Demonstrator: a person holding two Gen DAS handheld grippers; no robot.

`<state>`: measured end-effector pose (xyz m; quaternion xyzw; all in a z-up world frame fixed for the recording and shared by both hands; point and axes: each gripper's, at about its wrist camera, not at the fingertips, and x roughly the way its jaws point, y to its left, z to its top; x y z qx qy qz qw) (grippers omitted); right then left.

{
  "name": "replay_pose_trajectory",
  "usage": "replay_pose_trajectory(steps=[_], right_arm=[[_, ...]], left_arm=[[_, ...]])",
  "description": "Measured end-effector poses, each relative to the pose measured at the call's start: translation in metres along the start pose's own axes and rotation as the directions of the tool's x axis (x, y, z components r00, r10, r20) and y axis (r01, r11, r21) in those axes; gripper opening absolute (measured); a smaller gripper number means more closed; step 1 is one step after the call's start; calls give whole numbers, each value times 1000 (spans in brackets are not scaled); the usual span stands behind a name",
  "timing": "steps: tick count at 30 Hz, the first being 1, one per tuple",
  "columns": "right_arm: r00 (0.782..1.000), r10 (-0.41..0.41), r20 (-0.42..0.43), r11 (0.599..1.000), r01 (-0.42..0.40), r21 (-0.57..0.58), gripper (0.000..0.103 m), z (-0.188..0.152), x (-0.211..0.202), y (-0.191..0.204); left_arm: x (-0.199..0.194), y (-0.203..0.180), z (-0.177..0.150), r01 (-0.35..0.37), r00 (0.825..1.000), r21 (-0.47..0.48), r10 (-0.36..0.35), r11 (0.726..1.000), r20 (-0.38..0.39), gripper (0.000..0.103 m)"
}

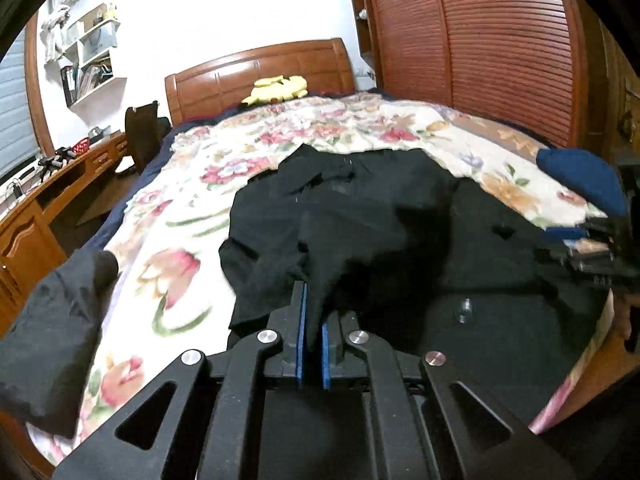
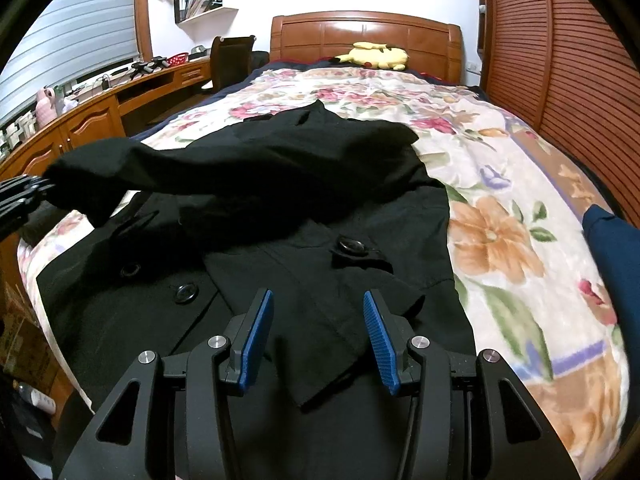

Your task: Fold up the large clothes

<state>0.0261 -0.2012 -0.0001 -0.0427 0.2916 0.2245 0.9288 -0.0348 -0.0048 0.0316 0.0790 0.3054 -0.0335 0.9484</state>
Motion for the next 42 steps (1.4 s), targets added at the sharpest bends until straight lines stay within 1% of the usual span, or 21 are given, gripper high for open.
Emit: replay_pose_trajectory(steps=[3, 5, 8, 10, 12, 13, 14, 15, 16, 18, 22, 27, 29, 33, 35, 36, 37, 38, 39, 41, 42], right_arm=[[1000, -1, 0, 1000, 1, -1, 49, -1, 0, 0], [1000, 0, -3, 1000, 0, -2, 49, 0, 1, 0], [1000, 0, -9, 1000, 0, -7, 49, 0, 3, 1], [1000, -1, -13, 1000, 0, -11, 49, 0, 5, 1], [1000, -3, -17, 1000, 2, -15, 49, 1, 6, 2], [1000, -2, -18, 1000, 2, -17, 49, 1, 6, 1], [1000, -2, -19, 1000, 1, -17, 49, 1, 6, 1], [1000, -3, -20, 1000, 2, -17, 49, 1, 6, 1], [1000, -4, -20, 1000, 4, -17, 49, 1, 6, 1], [1000, -4, -20, 1000, 4, -17, 49, 2, 6, 1], [1000, -4, -21, 1000, 4, -21, 49, 1, 6, 2], [1000, -8, -25, 999, 7, -34, 49, 0, 6, 3], [1000, -8, -25, 999, 7, -38, 49, 0, 5, 3], [1000, -9, -23, 999, 8, -43, 49, 0, 3, 3], [1000, -9, -20, 999, 8, -44, 49, 0, 3, 3], [1000, -10, -20, 999, 9, -44, 49, 0, 2, 3], [1000, -10, -18, 999, 9, -45, 49, 0, 2, 3], [1000, -10, -18, 999, 9, -45, 49, 0, 2, 3], [1000, -9, -18, 999, 8, -46, 49, 0, 2, 4], [1000, -9, -19, 999, 8, -48, 49, 0, 3, 4], [1000, -9, -20, 999, 8, -50, 49, 0, 4, 5]], left_arm=[[1, 2, -19, 4, 999, 18, -4, 1000, -41, 7], [2, 2, -28, 28, 998, 14, -27, 1000, -59, 12], [-6, 4, -38, 30, 998, 9, -30, 999, -50, 24], [-16, 5, -39, 59, 998, -6, -60, 998, -24, 41], [-23, 7, -36, 74, 997, -11, -74, 997, -3, 49], [-27, 7, -33, 72, 997, -10, -71, 997, 13, 60], [-28, 7, -31, 70, 997, -10, -70, 997, 22, 75], [-30, 9, -28, 66, 997, -14, -65, 998, 38, 80], [-30, 10, -25, 61, 997, -20, -60, 998, 50, 82], [-24, 13, -20, 52, 998, -29, -50, 998, 48, 82], [4, 20, -7, 14, 1000, -50, -13, 999, 25, 82], [49, 31, 9, 4, 999, -83, -7, 997, -41, 82], [65, 31, 10, 6, 996, -83, -13, 997, -84, 82], [89, 27, -1, 18, 984, -72, -31, 997, -176, 82], [90, 18, -14, 54, 977, -57, -65, 997, -205, 82], [90, 12, -22, 64, 972, -44, -73, 997, -224, 80], [90, 8, -27, 68, 968, -42, -76, 997, -238, 72], [89, 1, -36, 83, 961, -45, -92, 996, -261, 70], [86, -4, -41, 89, 960, -38, -96, 995, -262, 70], [79, -11, -49, 66, 970, -10, -67, 998, -235, 70], [78, -11, -50, 64, 971, -14, -65, 998, -232, 70]])
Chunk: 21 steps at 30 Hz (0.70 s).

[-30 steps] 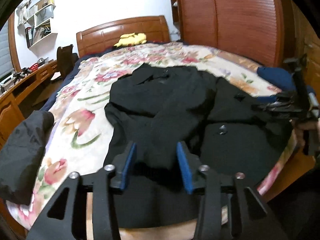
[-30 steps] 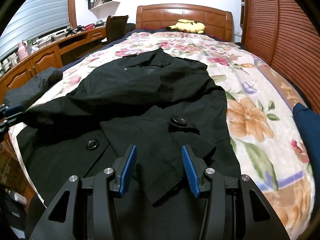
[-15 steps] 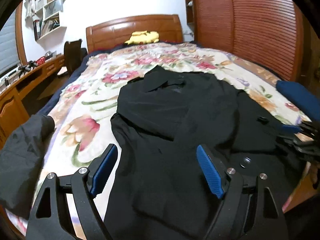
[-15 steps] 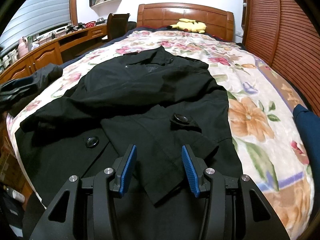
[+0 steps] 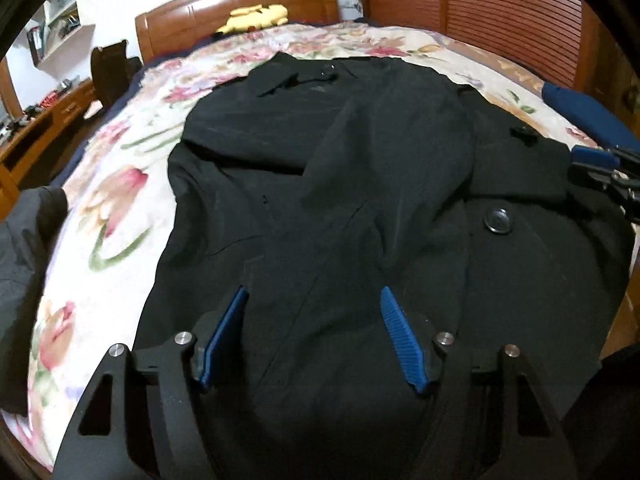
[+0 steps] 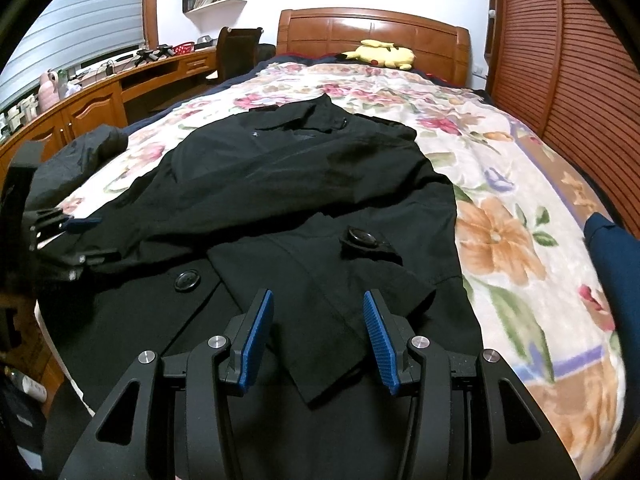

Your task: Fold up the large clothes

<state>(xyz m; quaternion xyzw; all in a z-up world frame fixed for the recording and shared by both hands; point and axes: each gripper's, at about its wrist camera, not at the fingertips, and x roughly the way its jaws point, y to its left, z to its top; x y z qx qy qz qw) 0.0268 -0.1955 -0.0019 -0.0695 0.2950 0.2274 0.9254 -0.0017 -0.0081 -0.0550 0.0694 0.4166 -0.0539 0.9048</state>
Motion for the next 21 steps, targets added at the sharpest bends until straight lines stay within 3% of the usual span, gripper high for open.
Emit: replay_pose_trajectory(steps=[6, 12, 15, 17, 21], right_arm=[[1000, -3, -18, 1000, 3, -12, 49, 0, 6, 3], [1000, 0, -20, 1000, -1, -23, 49, -1, 8, 5], [1000, 0, -27, 1000, -1, -27, 49, -2, 12, 7], [1000, 2, -29, 1000, -3, -31, 49, -3, 15, 8], [1000, 16, -21, 999, -17, -43, 49, -1, 15, 10]], left_arm=[[-11, 7, -7, 31, 999, -47, -30, 998, 37, 70], [-34, 29, -13, 74, 991, -98, -62, 992, 122, 79], [-41, 41, -18, 67, 987, -112, -50, 991, 152, 87], [-48, 50, -23, 48, 984, -116, -26, 992, 177, 103], [-59, 66, -34, 35, 978, -136, -6, 990, 206, 103]])
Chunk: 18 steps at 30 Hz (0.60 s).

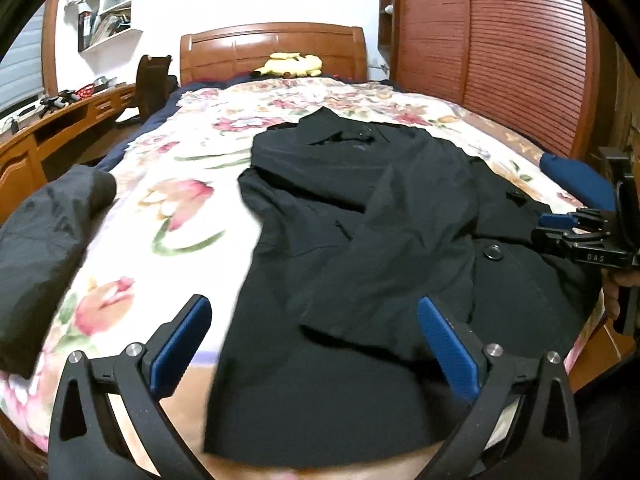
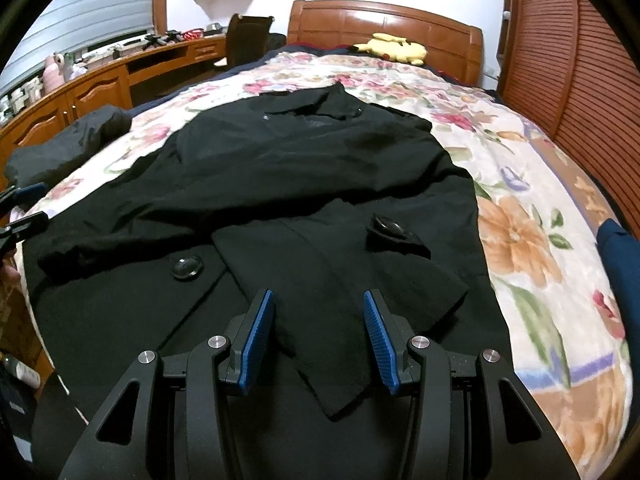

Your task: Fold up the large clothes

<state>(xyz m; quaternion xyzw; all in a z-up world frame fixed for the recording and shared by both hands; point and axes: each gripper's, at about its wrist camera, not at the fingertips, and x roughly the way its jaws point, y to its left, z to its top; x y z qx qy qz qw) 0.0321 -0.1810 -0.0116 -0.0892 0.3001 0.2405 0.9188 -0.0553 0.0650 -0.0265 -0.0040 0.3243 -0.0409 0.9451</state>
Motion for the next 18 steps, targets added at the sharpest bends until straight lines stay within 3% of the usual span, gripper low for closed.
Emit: replay_pose_trajectory(steps=[7, 15, 17, 18], right_arm=[[1000, 27, -11, 1000, -27, 2, 49, 6, -9, -6], [1000, -16, 6, 1000, 16, 1, 49, -2, -46, -22], [1000, -12, 13, 1000, 12, 6, 59, -9, -53, -26], [1000, -16, 19, 1000, 16, 11, 69, -13, -57, -29]], left_arm=[[-15, 22, -10, -25, 999, -6, 26, 1000, 24, 103], [-25, 35, -19, -38, 999, -24, 39, 999, 29, 103], [-25, 37, -21, -39, 999, -27, 40, 999, 24, 103], [-25, 38, -22, -41, 999, -25, 41, 999, 21, 103]])
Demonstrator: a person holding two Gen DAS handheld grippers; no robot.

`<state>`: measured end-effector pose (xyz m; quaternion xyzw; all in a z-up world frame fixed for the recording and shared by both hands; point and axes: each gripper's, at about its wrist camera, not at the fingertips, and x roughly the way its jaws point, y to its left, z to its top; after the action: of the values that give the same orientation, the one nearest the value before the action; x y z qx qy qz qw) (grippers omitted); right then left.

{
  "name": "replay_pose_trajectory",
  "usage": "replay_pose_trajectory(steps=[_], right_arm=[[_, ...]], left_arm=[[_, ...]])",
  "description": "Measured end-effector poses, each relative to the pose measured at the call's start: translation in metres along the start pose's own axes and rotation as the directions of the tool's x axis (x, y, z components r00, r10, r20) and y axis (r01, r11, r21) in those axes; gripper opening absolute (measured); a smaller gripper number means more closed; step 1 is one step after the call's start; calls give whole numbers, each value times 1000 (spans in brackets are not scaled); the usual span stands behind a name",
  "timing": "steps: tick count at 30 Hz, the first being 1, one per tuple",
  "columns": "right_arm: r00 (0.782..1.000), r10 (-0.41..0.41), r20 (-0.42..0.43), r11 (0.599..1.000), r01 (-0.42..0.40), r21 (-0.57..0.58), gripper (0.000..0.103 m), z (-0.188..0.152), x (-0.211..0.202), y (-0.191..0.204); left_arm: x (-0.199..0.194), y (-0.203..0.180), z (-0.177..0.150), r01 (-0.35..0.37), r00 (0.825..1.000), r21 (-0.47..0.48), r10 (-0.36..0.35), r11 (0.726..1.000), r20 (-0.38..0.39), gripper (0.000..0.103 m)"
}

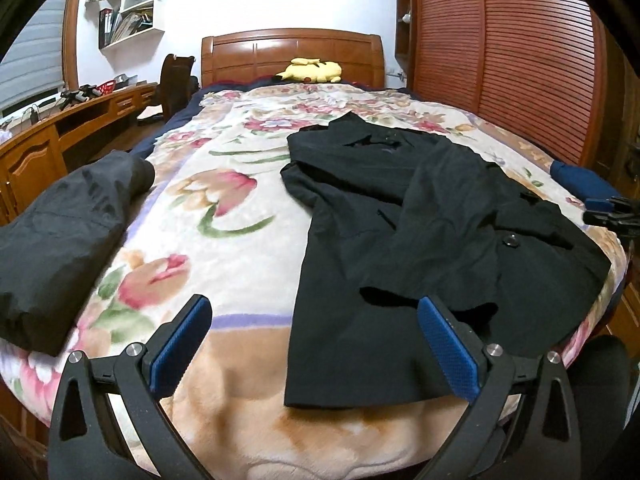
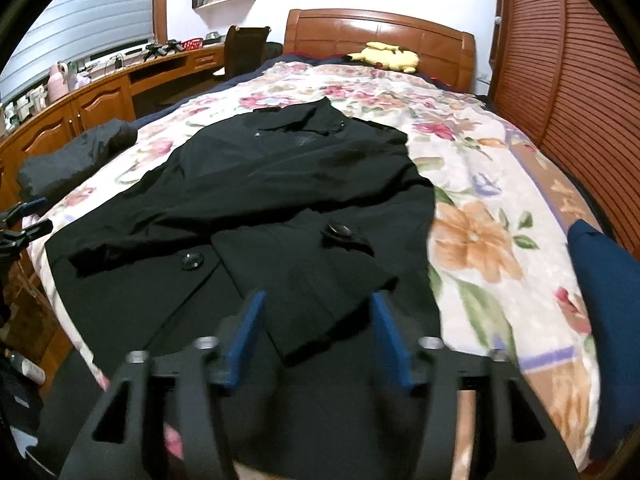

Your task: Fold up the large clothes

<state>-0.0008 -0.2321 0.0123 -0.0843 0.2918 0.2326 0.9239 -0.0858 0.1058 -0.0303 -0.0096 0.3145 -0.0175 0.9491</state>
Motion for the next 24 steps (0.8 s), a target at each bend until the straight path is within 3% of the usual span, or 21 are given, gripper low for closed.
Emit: replay_pose_trajectory(steps=[1, 10, 13, 17, 24], right_arm=[[1000, -9, 6, 1000, 9, 9, 73, -6, -3, -3], [994, -77, -83, 992, 85, 91, 73, -42, 9, -37], [992, -87, -91, 988, 98, 120, 73, -46, 11, -44], [993, -76, -95, 986, 89, 139, 73, -47, 15, -49], [991, -69, -117, 990, 82, 113, 73, -58, 14, -49]], left_arm=[[0, 1, -1, -1, 1000, -1, 1, 1000, 0, 103], [2, 11, -17, 36, 999, -21, -37, 999, -33, 102], [1, 13, -22, 52, 998, -19, -53, 998, -39, 91], [7, 15, -29, 69, 995, -32, -71, 997, -66, 66], [15, 8, -31, 71, 993, -22, -73, 997, -93, 64]])
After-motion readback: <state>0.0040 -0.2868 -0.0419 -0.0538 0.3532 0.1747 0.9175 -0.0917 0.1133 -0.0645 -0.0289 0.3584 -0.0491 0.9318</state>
